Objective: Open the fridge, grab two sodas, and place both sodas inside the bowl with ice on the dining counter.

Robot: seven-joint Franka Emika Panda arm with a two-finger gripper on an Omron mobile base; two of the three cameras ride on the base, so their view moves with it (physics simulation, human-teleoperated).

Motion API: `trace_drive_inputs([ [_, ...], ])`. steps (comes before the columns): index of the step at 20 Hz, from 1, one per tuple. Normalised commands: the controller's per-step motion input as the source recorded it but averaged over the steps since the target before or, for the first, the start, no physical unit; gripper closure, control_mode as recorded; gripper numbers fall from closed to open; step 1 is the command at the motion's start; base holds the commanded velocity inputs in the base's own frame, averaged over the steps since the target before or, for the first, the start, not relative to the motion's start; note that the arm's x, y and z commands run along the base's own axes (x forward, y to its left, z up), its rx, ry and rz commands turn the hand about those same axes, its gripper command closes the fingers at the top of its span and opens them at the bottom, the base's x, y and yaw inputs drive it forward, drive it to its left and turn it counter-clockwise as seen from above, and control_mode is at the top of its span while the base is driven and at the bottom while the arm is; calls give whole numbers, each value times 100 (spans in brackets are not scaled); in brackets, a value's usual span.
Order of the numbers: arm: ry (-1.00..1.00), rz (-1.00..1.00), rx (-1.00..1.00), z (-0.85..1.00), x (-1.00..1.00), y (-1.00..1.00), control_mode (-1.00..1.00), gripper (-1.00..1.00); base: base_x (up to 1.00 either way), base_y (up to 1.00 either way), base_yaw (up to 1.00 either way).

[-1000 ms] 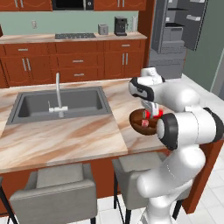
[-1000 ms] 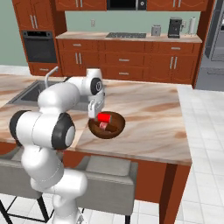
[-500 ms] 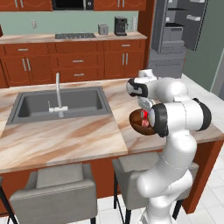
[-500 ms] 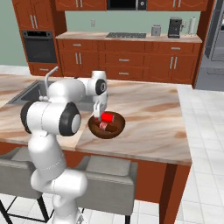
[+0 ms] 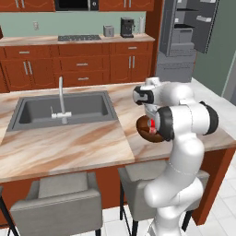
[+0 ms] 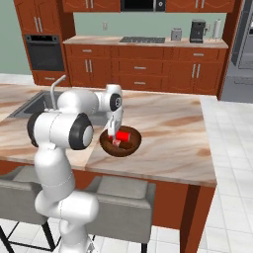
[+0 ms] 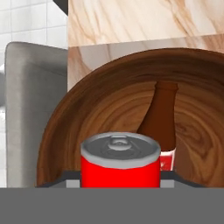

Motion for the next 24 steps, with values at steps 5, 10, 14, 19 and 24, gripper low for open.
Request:
trace_drive_inputs([
  [5,0,3,0,-14,3,0,-100,100,0,0,0],
  [10,0,3,0,-17,2,0,-100,100,0,0,0],
  [14,0,3,0,-14,2,0,-100,100,0,0,0],
  [19,0,4,1,-9,1,0,-100,100,0,0,0],
  [24,0,5,0,-10,0,0,-100,-100,0,0,0],
])
